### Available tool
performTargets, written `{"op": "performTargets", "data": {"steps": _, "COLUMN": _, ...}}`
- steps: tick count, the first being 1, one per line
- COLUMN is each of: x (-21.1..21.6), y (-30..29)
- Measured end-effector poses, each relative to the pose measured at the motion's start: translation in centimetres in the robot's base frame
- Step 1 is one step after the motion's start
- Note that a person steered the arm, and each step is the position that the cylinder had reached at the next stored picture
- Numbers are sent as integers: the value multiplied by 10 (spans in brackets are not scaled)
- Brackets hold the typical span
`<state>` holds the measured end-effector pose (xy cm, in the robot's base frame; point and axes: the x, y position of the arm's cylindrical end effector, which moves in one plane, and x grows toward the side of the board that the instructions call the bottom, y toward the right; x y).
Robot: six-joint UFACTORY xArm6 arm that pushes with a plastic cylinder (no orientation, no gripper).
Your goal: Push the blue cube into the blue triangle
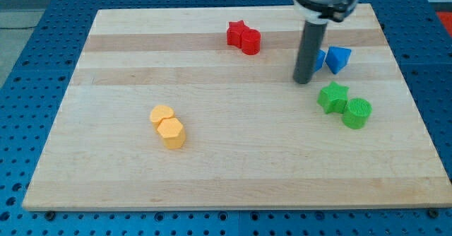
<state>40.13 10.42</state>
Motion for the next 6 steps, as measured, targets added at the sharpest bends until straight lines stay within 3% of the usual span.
{"op": "performTargets", "data": {"steps": 1, "x": -15, "y": -4}}
{"op": "performTargets", "data": {"steps": 3, "x": -38, "y": 50}}
{"op": "performTargets", "data": {"steps": 6, "x": 28, "y": 39}}
